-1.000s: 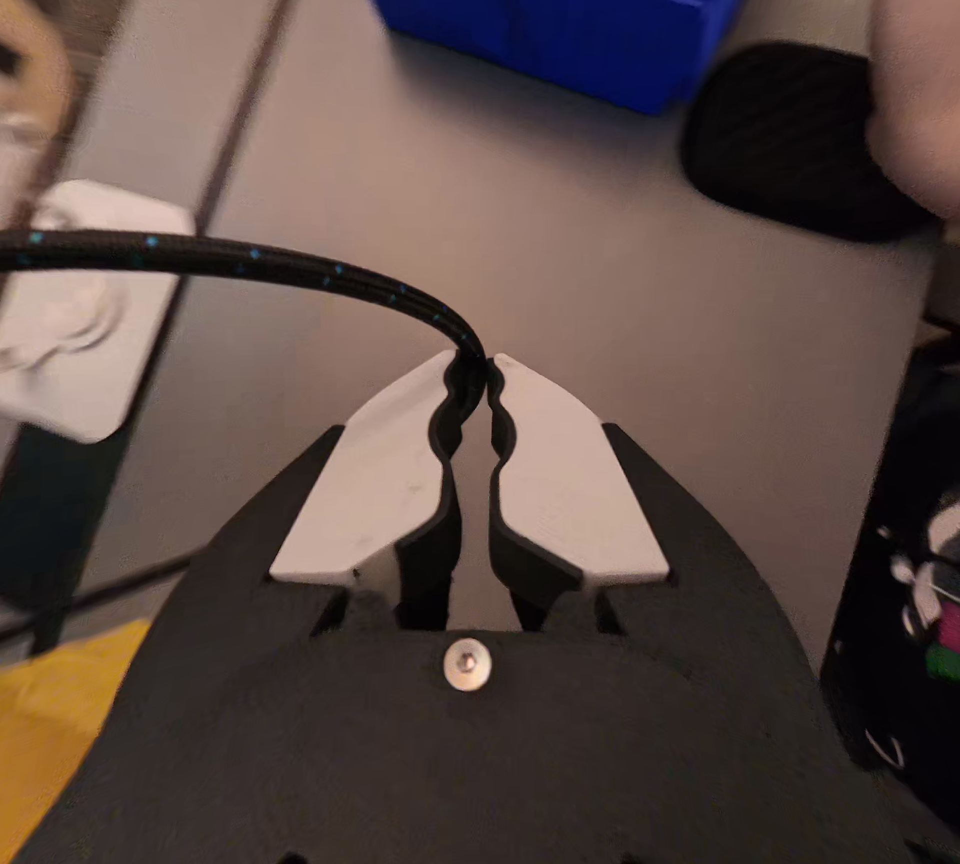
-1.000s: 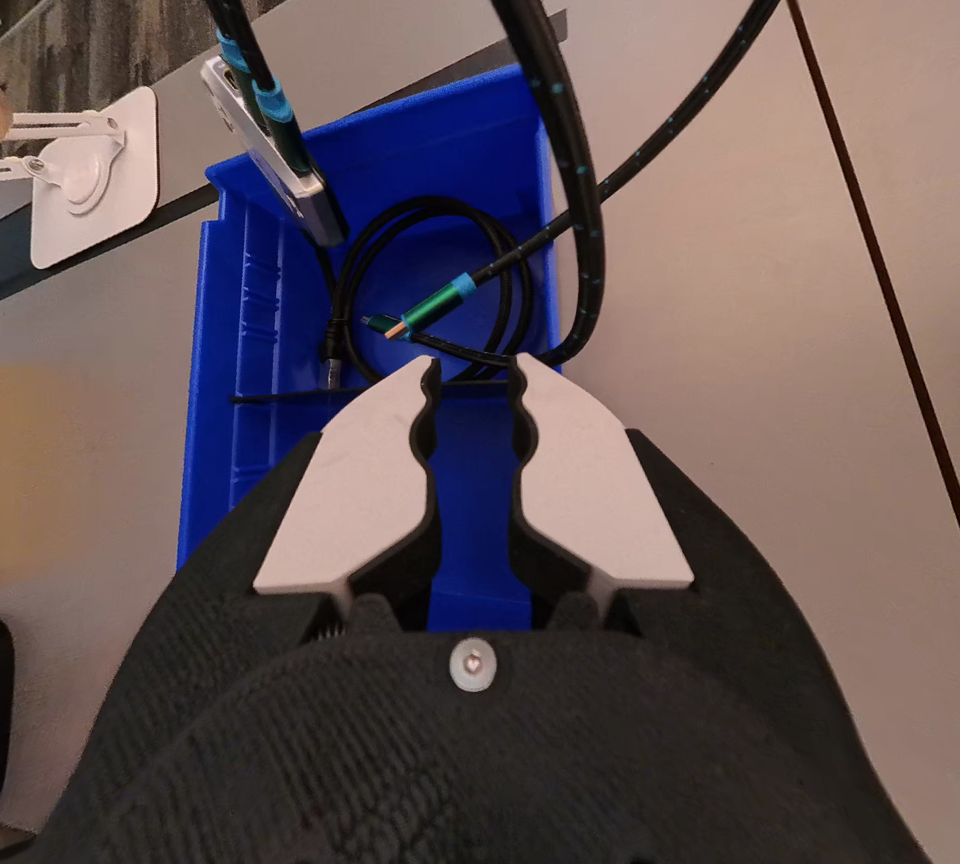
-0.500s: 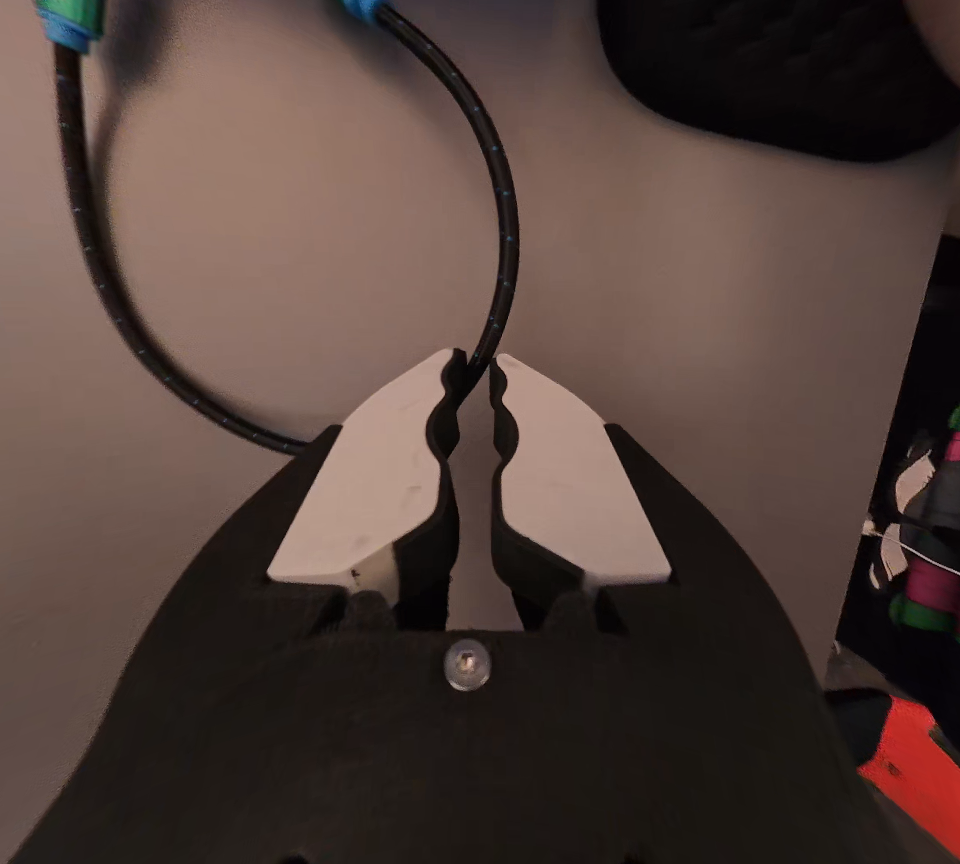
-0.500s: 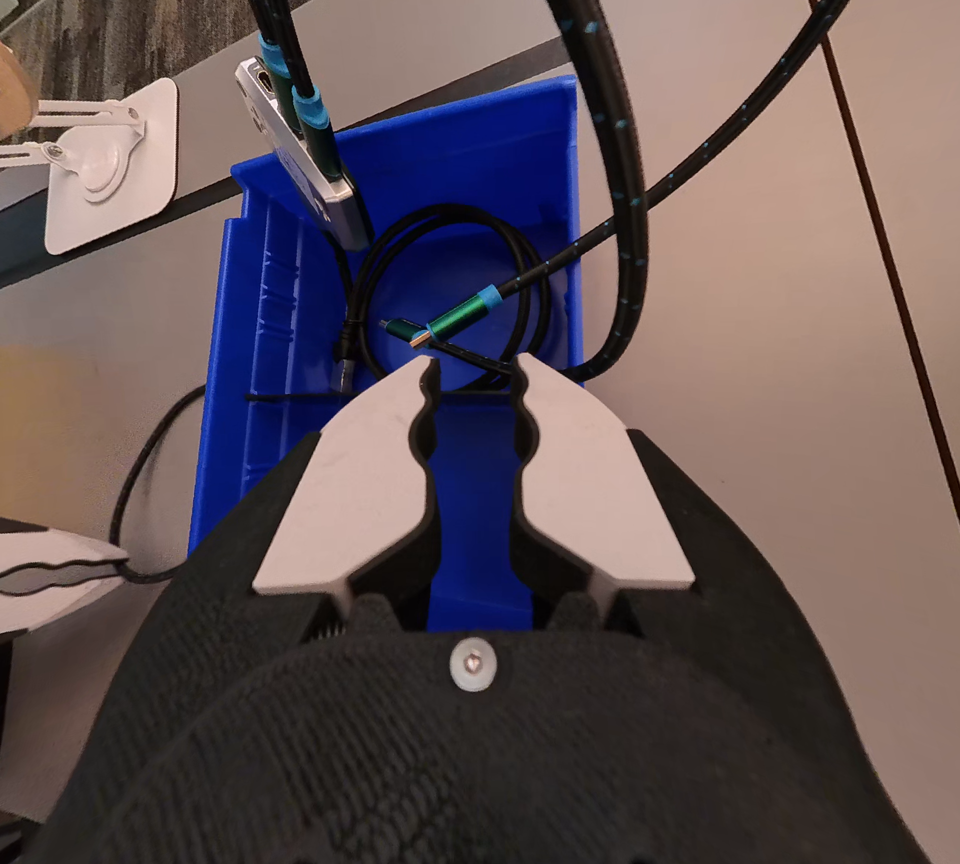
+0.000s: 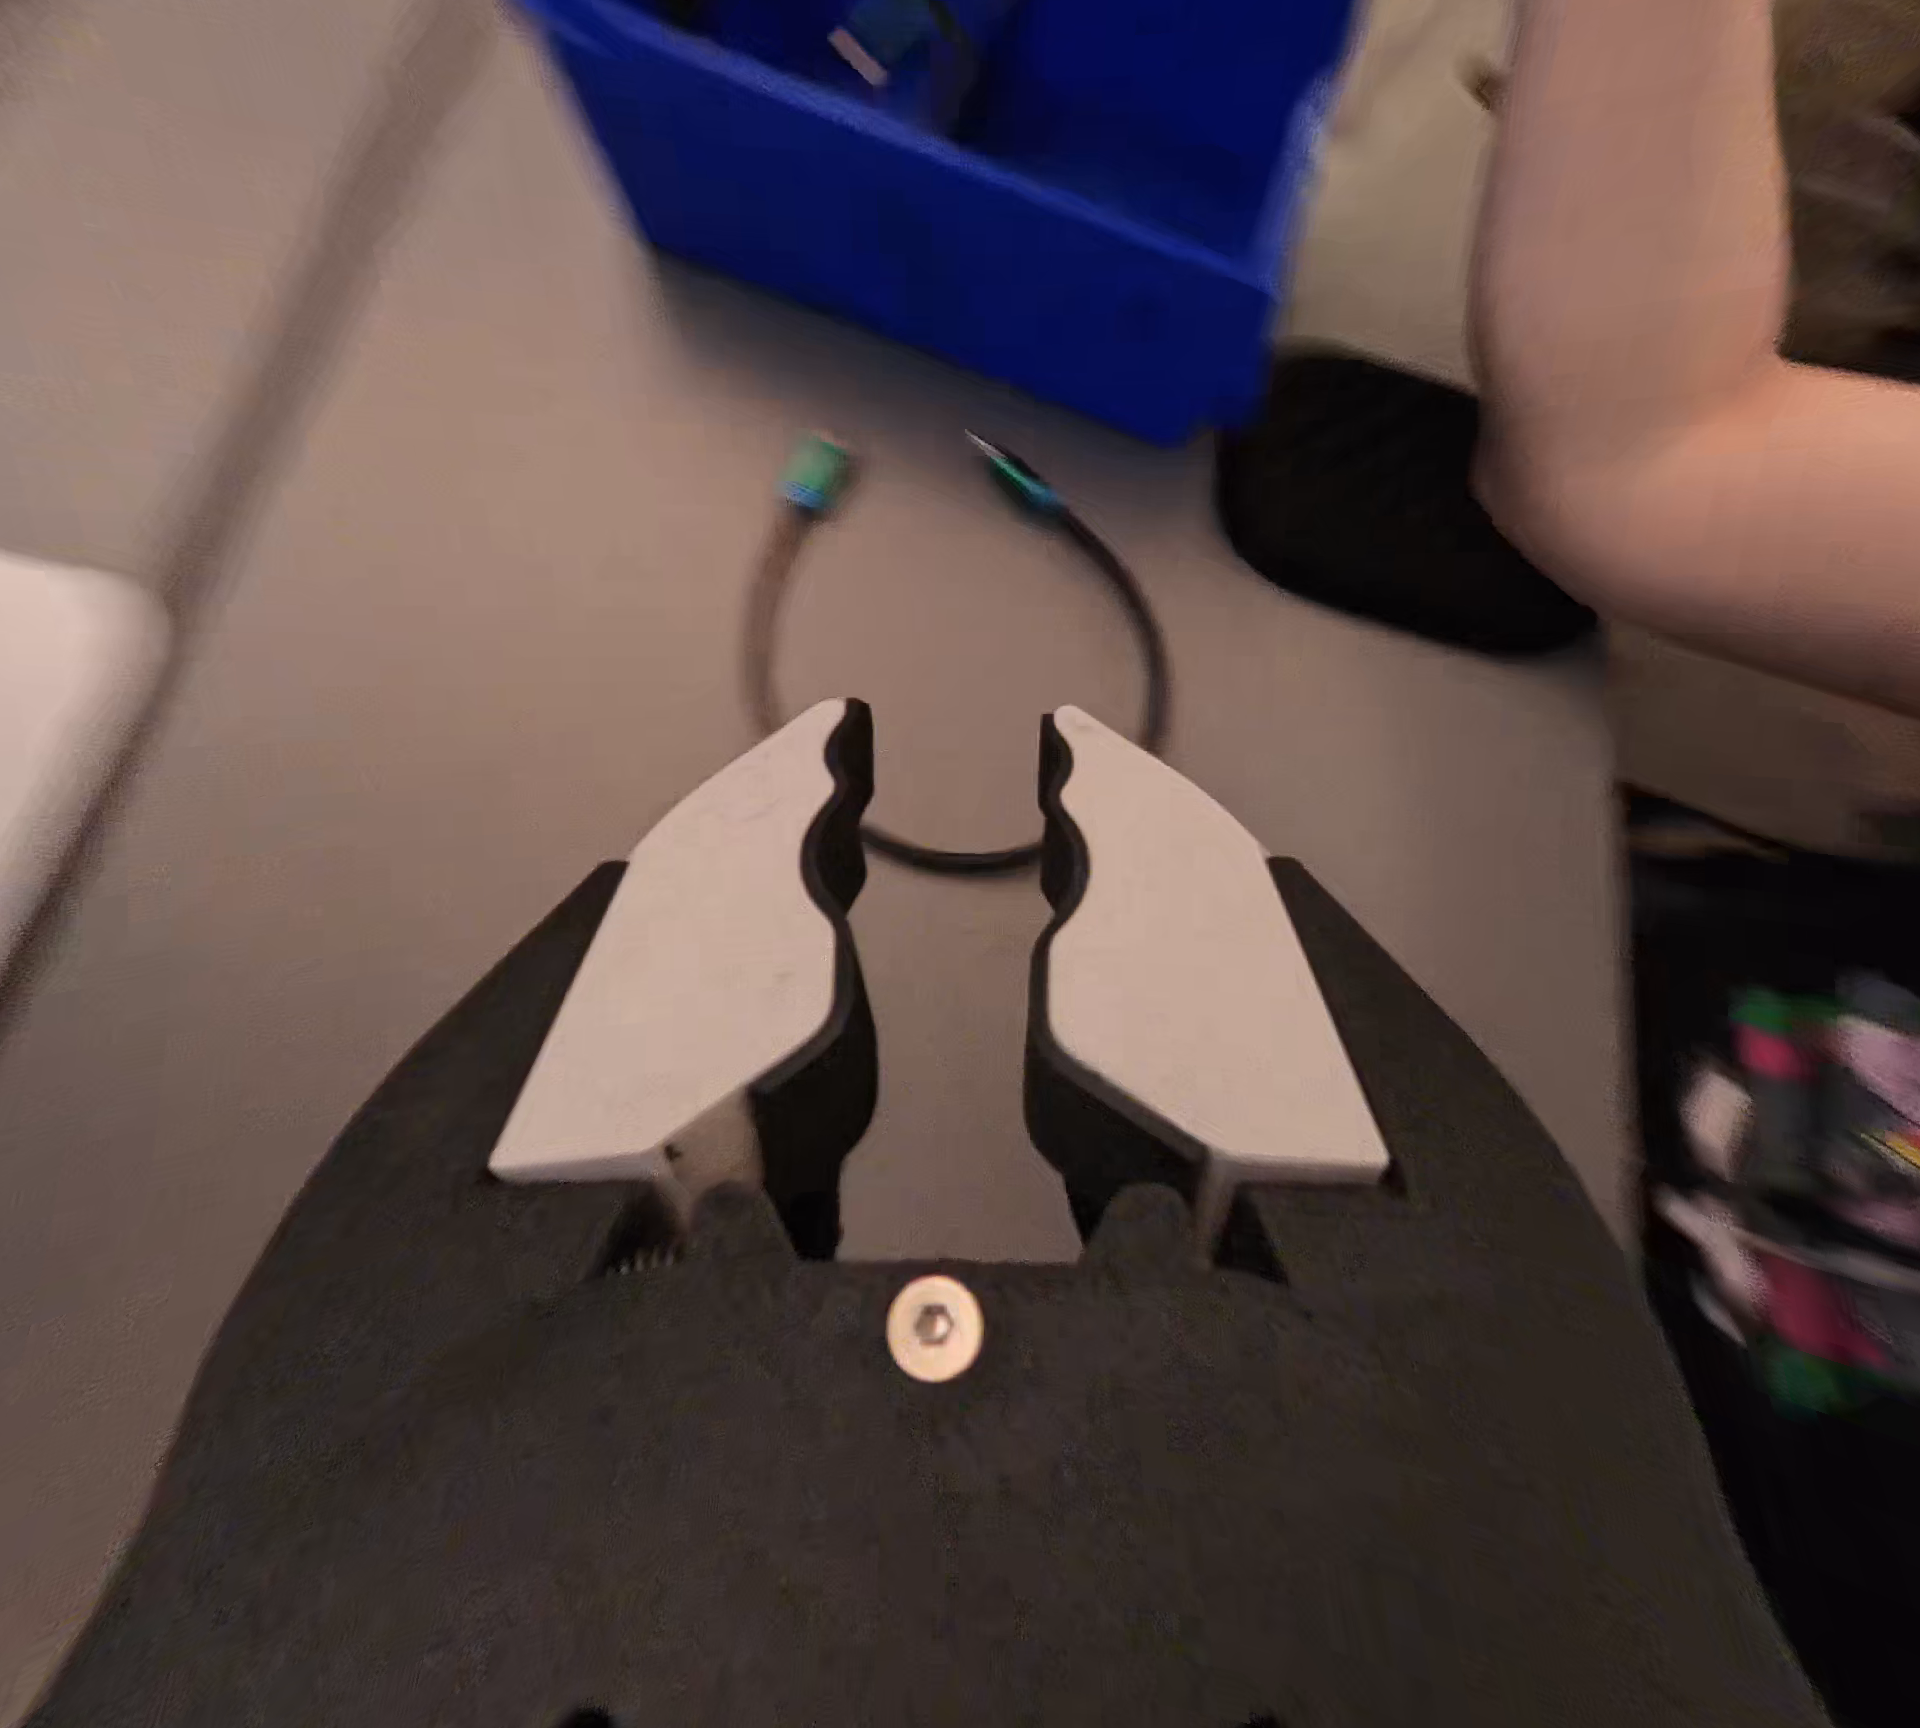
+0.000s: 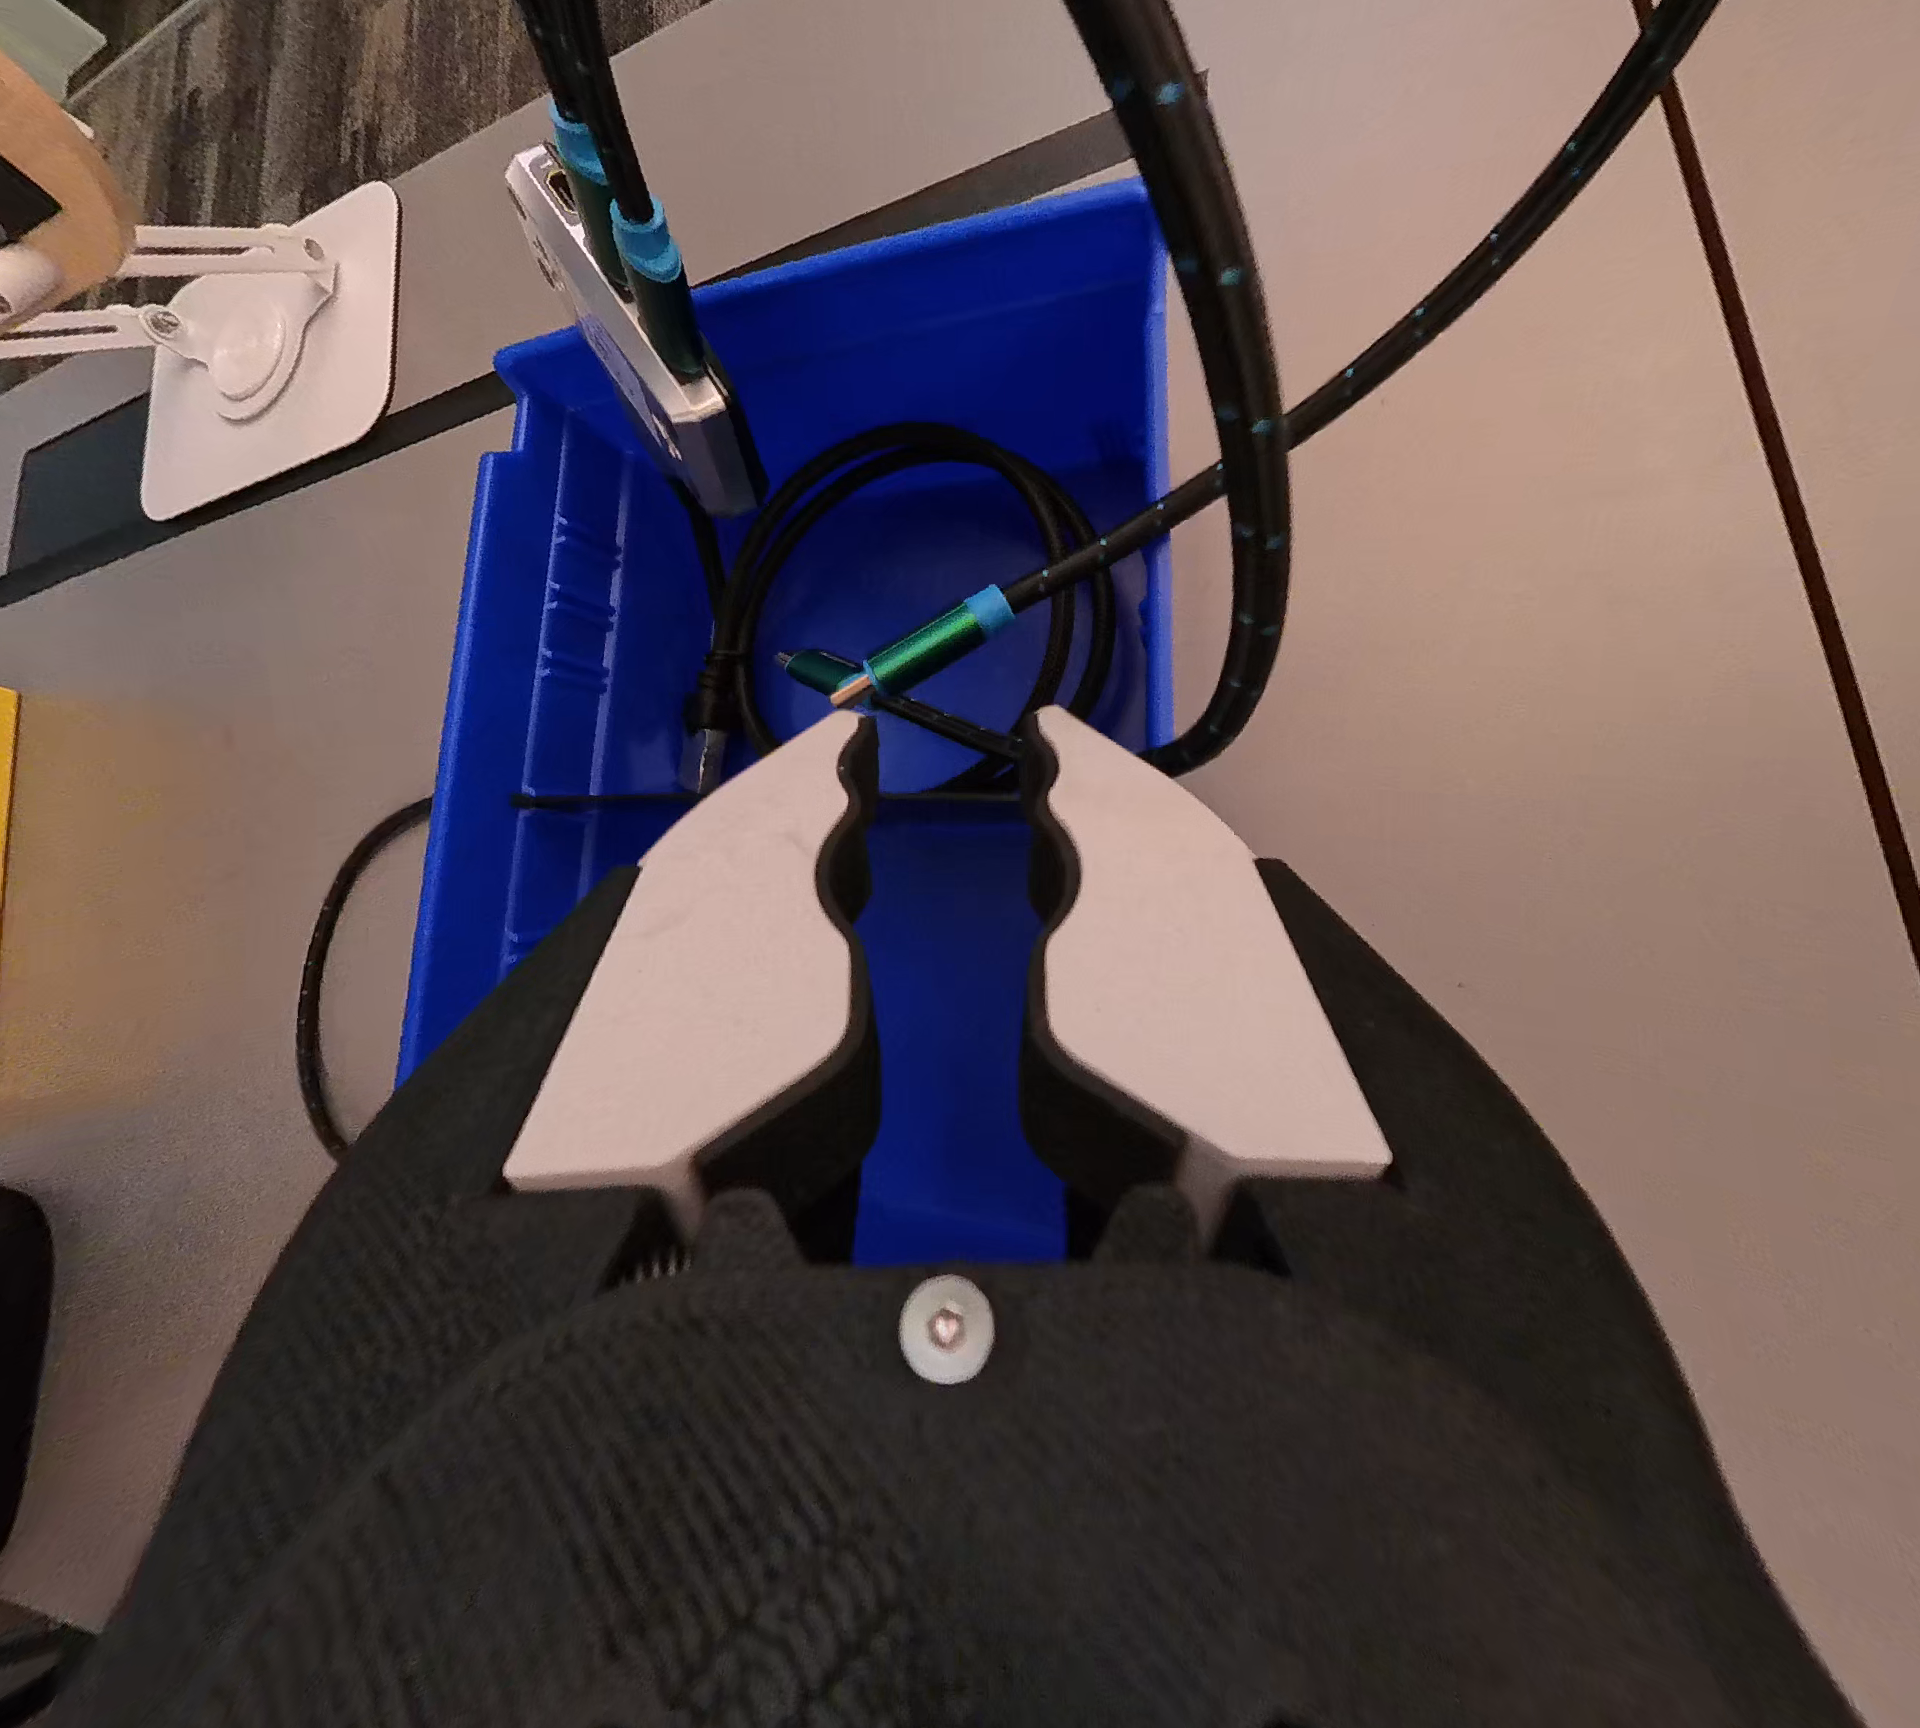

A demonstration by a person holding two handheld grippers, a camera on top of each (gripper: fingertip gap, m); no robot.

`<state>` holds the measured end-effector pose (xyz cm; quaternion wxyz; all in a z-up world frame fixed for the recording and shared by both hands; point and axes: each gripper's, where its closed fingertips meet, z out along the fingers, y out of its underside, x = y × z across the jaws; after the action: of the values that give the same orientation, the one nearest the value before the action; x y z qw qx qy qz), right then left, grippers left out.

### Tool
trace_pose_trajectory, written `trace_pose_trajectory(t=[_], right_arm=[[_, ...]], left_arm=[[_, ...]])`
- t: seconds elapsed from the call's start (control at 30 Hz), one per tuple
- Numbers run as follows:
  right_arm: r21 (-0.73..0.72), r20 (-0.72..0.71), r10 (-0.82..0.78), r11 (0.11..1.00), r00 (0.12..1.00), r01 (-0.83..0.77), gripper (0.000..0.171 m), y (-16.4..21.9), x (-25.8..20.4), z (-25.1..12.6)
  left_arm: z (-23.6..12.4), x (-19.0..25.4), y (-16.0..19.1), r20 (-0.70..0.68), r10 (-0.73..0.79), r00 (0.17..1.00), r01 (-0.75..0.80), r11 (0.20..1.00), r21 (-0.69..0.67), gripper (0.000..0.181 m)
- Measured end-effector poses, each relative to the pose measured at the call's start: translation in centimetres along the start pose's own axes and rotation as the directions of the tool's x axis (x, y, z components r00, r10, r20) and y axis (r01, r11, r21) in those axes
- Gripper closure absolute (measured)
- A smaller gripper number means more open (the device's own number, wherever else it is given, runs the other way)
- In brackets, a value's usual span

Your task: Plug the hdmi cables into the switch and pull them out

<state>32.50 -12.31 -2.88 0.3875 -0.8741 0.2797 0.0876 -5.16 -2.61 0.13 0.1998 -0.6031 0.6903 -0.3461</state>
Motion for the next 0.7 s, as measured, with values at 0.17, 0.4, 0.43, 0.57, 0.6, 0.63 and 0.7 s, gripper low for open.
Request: trace_pose_trajectory(t=[0.17,0.4,0.43,0.57,0.6,0.63,0.7], right_arm=[[-0.022,-0.023,-0.018,1.0,1.0,0.017,0.142,0.2,-0.1,0.4],[0.003,-0.063,-0.025,1.0,0.998,0.026,0.141,-0.2,0.2,-0.1],[0.016,-0.067,-0.021,1.0,0.998,0.022,0.141,-0.5,0.3,-0.2],[0.032,-0.079,-0.034,0.999,0.996,0.037,0.141,-0.9,0.0,-0.3],[0.027,-0.09,-0.041,0.999,0.995,0.044,0.141,-0.9,0.0,-0.3],[0.022,-0.105,-0.049,0.998,0.993,0.052,0.141,-0.8,0.1,-0.4],[0.017,-0.134,-0.063,0.998,0.989,0.066,0.141,-0.7,0.3,-0.6]], left_arm=[[-20.5,-9.3,2.4,0.703,-0.149,0.696,-0.118,0.941,0.317,0.151],[-26.7,-14.8,11.9,0.794,-0.072,0.604,-0.106,0.98,0.17,0.15],[-25.5,-15.6,12.3,0.76,0.01,0.65,-0.135,0.986,0.102,0.15],[-22.0,-19.9,19.4,0.595,0.301,0.745,-0.122,0.939,-0.322,0.153],[-21.5,-20.5,21.7,0.536,0.334,0.776,-0.102,0.904,-0.415,0.153],[-21.3,-21.3,23.6,0.492,0.369,0.788,-0.093,0.862,-0.498,0.153],[-21.8,-23.4,26.6,0.438,0.451,0.778,-0.092,0.77,-0.631,0.158]])
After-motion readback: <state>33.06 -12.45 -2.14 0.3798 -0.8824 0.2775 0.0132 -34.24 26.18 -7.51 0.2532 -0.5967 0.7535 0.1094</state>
